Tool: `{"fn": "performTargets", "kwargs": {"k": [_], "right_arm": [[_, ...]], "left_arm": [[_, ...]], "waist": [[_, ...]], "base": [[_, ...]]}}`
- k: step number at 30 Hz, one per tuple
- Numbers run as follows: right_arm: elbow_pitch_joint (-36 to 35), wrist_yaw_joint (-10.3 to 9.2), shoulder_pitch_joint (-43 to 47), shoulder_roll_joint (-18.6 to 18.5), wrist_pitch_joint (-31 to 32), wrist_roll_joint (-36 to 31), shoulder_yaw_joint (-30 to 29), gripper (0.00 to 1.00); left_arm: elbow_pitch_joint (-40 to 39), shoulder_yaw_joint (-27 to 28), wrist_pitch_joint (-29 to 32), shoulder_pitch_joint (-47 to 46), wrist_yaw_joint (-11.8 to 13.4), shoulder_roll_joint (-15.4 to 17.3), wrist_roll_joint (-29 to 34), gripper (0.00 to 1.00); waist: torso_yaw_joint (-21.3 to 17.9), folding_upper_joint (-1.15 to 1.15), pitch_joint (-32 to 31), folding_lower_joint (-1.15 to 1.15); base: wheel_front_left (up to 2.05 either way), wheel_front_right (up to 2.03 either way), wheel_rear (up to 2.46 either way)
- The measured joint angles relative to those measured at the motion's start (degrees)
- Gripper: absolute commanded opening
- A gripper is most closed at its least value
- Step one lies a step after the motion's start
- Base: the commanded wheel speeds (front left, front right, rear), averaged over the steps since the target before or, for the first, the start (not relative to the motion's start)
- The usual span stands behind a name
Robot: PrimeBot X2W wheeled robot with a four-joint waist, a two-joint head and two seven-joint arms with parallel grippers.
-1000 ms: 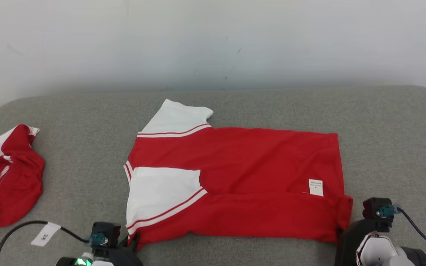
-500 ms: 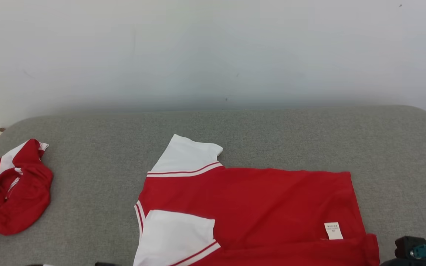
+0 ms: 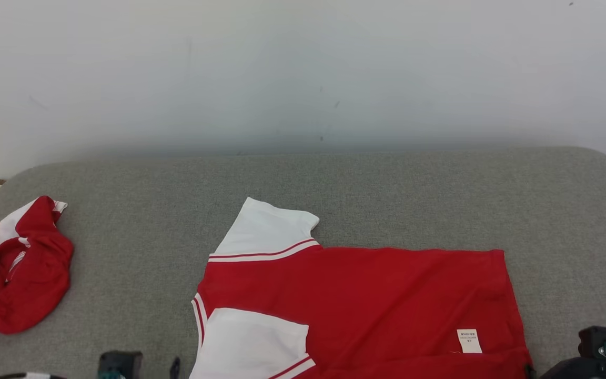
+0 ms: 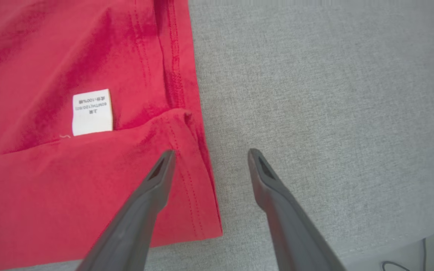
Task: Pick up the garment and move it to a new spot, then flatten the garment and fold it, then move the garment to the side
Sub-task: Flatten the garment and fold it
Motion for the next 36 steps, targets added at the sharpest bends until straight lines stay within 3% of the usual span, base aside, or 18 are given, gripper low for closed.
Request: {"fn": "performTargets", "kwargs": {"k": [3,8,16,22,36], "right_arm": [[-1.9,0.00,-1.8,0.1,1.4,-2.1,0.8,1.00],[-4.3,0.00,-10.3,0.0,1.4,-5.7,2.3,1.00],[2.2,0.00,-28.1,0.0,0.6,-6.7,9.7,1.00],[8.1,0.00,-41.3,0.0,-1.5,-5.6,13.3,1.00],[14.6,0.01,-44.9,0.1,-7.1,-4.1,14.2,1.00]], "left_arm": [[-0.7,0.9,-0.5,-3.9,-0.3,1.1,0.4,1.00],[-0.2,-0.3,-0.7,-14.5,-5.1,3.1,2.2,1.00],[6.9,-5.2,1.1,-34.6,-13.3,3.9,4.4,1.00],[16.4,-7.5,6.0,-47.8,-14.2,5.5,4.6,1.00],[25.5,-6.3,8.9,-57.9,-14.4,4.1,-1.8,1.00]], "waist": [[-0.1,0.00,0.6,0.00],[-0.4,0.00,2.9,0.00],[-1.9,0.01,10.8,0.02],[-4.7,0.01,19.6,0.03],[-11.2,0.01,31.3,0.01]], "base": [[0.00,0.00,0.00],[0.00,0.00,0.00],[0.00,0.00,0.00],[0.00,0.00,0.00],[0.00,0.00,0.00]]}}
